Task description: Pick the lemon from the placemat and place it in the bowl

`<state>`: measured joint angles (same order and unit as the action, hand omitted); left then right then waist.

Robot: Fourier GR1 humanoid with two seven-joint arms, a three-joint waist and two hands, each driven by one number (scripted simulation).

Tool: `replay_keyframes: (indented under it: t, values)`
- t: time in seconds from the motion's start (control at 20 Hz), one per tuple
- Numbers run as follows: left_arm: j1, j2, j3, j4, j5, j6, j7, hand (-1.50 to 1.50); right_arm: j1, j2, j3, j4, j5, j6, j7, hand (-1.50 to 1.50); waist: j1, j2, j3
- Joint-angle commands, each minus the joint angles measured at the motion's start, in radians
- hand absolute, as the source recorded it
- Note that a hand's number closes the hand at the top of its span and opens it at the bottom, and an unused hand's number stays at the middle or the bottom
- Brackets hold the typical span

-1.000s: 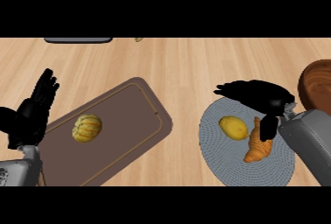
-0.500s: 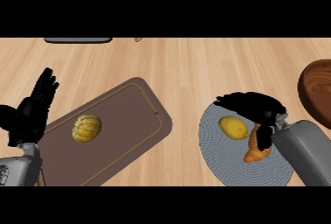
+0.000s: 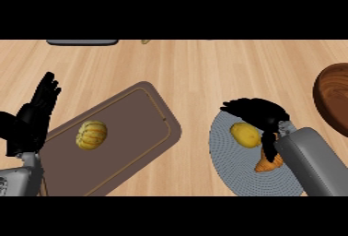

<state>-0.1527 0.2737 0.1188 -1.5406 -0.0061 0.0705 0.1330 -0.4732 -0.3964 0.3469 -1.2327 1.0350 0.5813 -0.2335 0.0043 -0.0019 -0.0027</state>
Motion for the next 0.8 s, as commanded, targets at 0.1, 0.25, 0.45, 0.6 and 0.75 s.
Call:
replay_keyframes:
  t: [0.1, 0.25, 0.45, 0.6, 0.75]
  values:
    - [0.022, -0.032, -0.017, -0.047, -0.025, 0.009, 0.023, 0.0, -0.05, 0.035, -0.027, 0.138, 0.041, 0.025, -0.045, 1.5, 0.004, 0.003, 0.003]
    - [-0.035, -0.01, 0.029, 0.052, -0.008, -0.011, -0.034, 0.0, -0.036, 0.084, 0.029, 0.182, 0.078, -0.053, -0.101, 1.5, 0.003, 0.005, 0.003]
    - [-0.005, -0.017, 0.012, 0.013, -0.021, -0.02, -0.015, 0.0, -0.035, 0.123, 0.001, 0.19, 0.076, -0.065, -0.111, 1.5, 0.004, 0.004, 0.003]
    - [-0.023, -0.044, -0.008, 0.04, -0.051, -0.001, -0.034, 0.0, -0.027, 0.114, -0.022, 0.152, 0.081, -0.039, -0.11, 1.5, -0.002, 0.003, 0.003]
    - [0.003, -0.018, 0.034, 0.044, -0.014, -0.037, -0.057, 0.0, -0.011, 0.13, -0.035, 0.202, 0.097, -0.135, -0.14, 1.5, 0.001, 0.003, 0.003]
